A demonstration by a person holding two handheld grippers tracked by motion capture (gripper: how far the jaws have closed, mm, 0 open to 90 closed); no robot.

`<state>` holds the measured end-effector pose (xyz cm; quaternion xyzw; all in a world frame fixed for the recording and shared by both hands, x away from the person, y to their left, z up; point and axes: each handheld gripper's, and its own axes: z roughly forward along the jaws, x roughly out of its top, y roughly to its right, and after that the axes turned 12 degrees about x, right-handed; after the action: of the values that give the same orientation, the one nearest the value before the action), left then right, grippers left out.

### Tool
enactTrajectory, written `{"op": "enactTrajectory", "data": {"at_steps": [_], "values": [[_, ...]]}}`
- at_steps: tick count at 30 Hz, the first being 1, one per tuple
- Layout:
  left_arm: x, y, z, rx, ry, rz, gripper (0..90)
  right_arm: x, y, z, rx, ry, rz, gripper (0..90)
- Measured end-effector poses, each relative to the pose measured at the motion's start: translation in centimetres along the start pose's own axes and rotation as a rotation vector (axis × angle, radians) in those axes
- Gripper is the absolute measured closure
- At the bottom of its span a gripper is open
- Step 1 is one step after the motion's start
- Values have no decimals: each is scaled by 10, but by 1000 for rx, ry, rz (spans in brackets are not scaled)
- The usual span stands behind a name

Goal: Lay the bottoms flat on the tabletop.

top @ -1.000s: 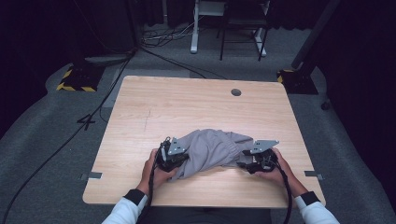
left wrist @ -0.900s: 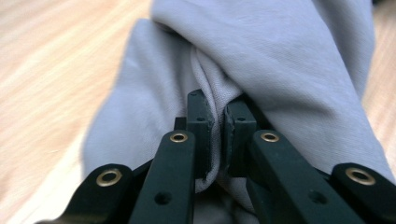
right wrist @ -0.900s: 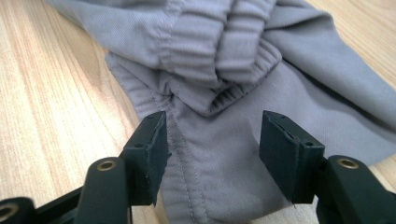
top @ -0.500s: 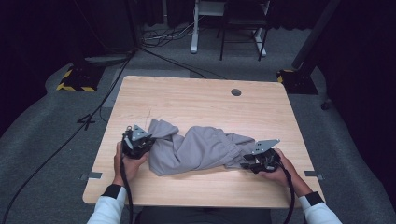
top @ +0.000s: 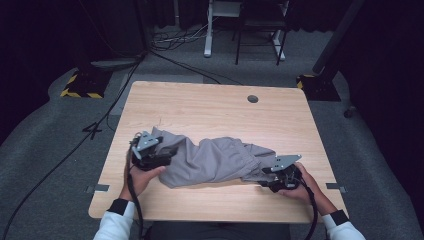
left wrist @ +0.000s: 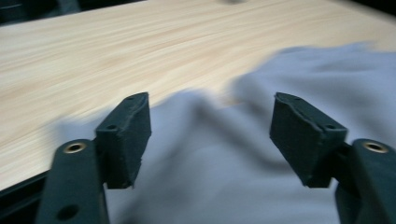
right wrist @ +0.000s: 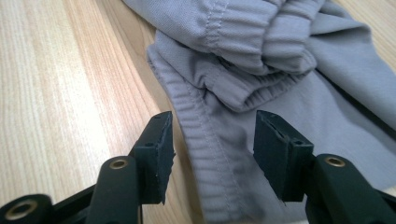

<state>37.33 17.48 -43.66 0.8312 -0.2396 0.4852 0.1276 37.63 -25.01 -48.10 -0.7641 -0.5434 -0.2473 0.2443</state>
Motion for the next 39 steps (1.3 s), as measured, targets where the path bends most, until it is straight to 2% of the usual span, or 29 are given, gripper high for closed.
{"op": "enactTrajectory", "data": {"at_steps": [2,3,4,5,6,7,8,9,10,11,12,13,14,15,17,19,23,24,26,30,32,34,36,37,38,39], "values": [[10,30,10,-106,-7,67,252,1,-1,4,17,-8,-4,489],[14,46,18,-140,-25,116,248,2,-2,7,9,-22,-6,493],[14,46,18,-140,-25,116,239,2,-2,7,9,-22,-6,493],[16,62,26,-178,-42,151,238,3,-2,8,18,-14,-2,516],[20,90,47,-214,-92,219,238,3,-3,9,22,-9,1,529],[20,90,47,-214,-92,219,238,3,-3,9,22,-9,1,529],[22,110,69,-238,-139,262,238,2,-2,9,29,3,11,566],[23,117,80,-244,-159,270,239,2,-2,9,31,5,10,582],[23,123,91,-253,-182,261,260,2,-3,9,28,4,6,606],[23,128,100,-253,-214,277,305,2,-3,9,25,4,4,624],[23,132,107,-212,-238,319,345,2,-3,9,24,4,1,637],[23,133,113,-174,-253,326,411,2,-3,9,24,3,0,643],[24,131,118,-183,-269,302,499,2,-3,9,23,6,3,655],[25,128,121,-192,-273,300,591,2,-3,9,23,7,4,658],[26,124,123,-169,-258,330,754,1,-1,7,0,6,19,658],[28,117,124,-164,-247,292,819,-1,1,6,-8,7,36,660],[37,98,113,-114,-186,222,833,-1,0,5,-13,-5,23,702],[40,92,110,-93,-171,217,833,0,-1,5,-8,-11,9,711],[45,76,106,-18,-147,196,833,1,-3,5,17,-19,-1,716],[48,40,108,84,-163,128,833,3,-8,5,55,-53,-21,719],[47,22,108,129,-173,81,832,4,-13,4,87,-72,-42,719],[46,3,108,183,-178,56,831,4,-19,4,115,-89,-71,719],[44,-15,108,213,-193,-5,826,5,-28,5,172,-103,-103,718],[44,-15,108,213,-193,-5,820,5,-28,5,172,-103,-103,718],[44,-22,108,224,-197,-29,804,7,-37,7,207,-127,-135,716],[42,-32,105,197,-178,-59,769,8,-41,8,230,-135,-148,716]]}}
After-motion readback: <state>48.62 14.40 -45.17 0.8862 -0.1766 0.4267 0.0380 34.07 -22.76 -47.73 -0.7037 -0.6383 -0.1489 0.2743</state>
